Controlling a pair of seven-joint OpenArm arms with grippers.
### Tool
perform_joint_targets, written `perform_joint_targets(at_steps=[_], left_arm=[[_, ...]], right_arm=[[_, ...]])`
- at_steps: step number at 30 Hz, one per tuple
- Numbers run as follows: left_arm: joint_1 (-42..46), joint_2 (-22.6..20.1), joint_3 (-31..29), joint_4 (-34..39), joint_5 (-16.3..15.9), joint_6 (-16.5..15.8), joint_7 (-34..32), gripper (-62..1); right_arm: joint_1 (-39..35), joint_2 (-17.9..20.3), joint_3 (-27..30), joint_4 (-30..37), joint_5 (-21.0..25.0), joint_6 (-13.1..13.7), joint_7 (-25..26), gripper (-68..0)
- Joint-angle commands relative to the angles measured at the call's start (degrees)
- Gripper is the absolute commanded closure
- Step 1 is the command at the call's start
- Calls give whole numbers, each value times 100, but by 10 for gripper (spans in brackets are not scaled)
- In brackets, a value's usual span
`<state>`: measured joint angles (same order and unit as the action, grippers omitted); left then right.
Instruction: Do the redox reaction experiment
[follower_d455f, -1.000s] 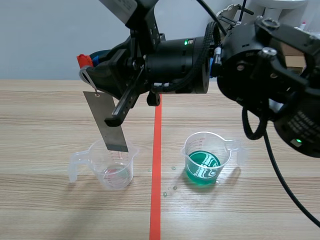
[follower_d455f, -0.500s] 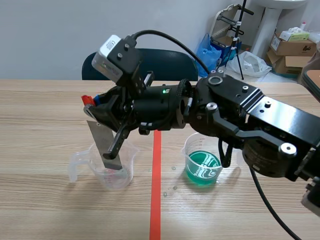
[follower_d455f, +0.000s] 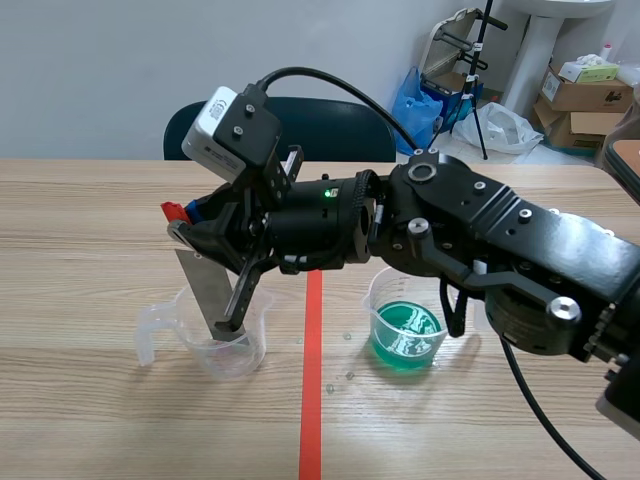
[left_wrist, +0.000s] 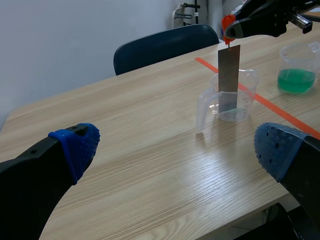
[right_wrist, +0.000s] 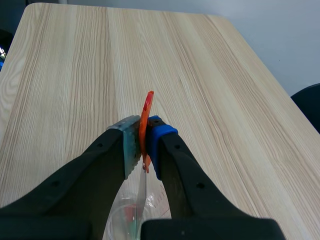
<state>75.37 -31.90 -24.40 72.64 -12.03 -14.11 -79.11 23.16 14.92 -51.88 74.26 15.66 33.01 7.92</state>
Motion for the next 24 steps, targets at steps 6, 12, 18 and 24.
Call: perform_joint_targets(at_steps=[6, 12, 18, 24], left_arm=[[7, -4, -11, 66, -42, -13, -83, -623], [7, -4, -11, 66, -42, -13, -81, -623], [7, -2, -11, 66, -42, -13, -81, -623], [7, -2, -11, 66, -42, -13, -81, -623]], right_arm=[[129, -15, 37, 105, -184, -17, 37, -6], [129, -15, 37, 105, -365, 7, 37, -132], [129, -20, 37, 105, -391, 9, 85, -679], [129, -15, 37, 105, -527, 2, 55, -679]])
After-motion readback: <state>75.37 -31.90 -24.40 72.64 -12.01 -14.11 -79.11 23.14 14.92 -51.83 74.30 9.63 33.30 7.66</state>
